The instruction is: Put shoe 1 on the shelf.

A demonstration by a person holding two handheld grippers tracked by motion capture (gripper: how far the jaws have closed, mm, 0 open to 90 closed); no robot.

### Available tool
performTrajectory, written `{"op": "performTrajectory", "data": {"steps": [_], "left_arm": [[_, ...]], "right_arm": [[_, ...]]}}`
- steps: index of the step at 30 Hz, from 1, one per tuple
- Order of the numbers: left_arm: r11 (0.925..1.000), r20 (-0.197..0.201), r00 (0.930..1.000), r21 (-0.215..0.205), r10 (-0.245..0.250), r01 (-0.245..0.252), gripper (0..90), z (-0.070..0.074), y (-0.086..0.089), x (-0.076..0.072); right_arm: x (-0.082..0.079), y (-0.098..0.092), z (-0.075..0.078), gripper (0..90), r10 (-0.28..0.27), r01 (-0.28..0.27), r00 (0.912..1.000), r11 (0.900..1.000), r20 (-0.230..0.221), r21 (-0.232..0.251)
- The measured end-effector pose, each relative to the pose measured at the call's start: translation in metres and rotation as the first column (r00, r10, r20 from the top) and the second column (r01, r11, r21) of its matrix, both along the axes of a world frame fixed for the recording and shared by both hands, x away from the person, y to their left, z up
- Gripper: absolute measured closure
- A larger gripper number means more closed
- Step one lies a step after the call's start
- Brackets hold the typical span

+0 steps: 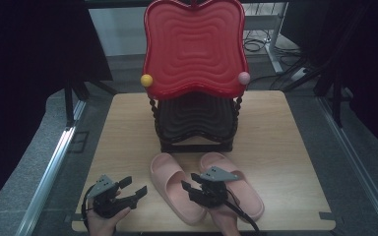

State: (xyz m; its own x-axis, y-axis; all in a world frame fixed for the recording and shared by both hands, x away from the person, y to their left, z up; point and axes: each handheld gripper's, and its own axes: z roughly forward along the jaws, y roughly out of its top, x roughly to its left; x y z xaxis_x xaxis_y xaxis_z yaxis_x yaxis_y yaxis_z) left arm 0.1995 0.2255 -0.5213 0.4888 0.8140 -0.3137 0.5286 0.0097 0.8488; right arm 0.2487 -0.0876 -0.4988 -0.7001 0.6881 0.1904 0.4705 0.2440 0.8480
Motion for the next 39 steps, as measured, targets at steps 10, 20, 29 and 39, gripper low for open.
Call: {"op": "performTrajectory", "data": {"steps": [10,20,29,39], "left_arm": [[0.9997,-0.016,0.9997,-0.017,0.017,-0.018,24.1,-0.002,0.008,0.001],[0.9998,-0.017,0.9998,-0.017,0.012,-0.012,23.8,-0.004,0.009,0.001],[0.9997,-0.020,0.9997,-0.018,0.013,-0.014,23.8,-0.005,0.009,0.001],[0.9998,-0.026,0.9996,-0.017,0.014,-0.014,23.8,-0.007,0.009,0.002]], "right_arm": [[0.023,0.023,-0.022,62.8,-0.068,0.066,0.9973,0.995,-0.027,-0.075],[0.039,0.031,-0.035,79.5,-0.111,0.106,0.9914,0.991,-0.069,-0.077],[0.035,0.024,-0.025,83.5,-0.092,0.089,0.9910,0.995,-0.097,-0.035],[0.022,-0.005,0.016,83.8,-0.012,0.016,0.9968,0.998,-0.078,0.053]]}}
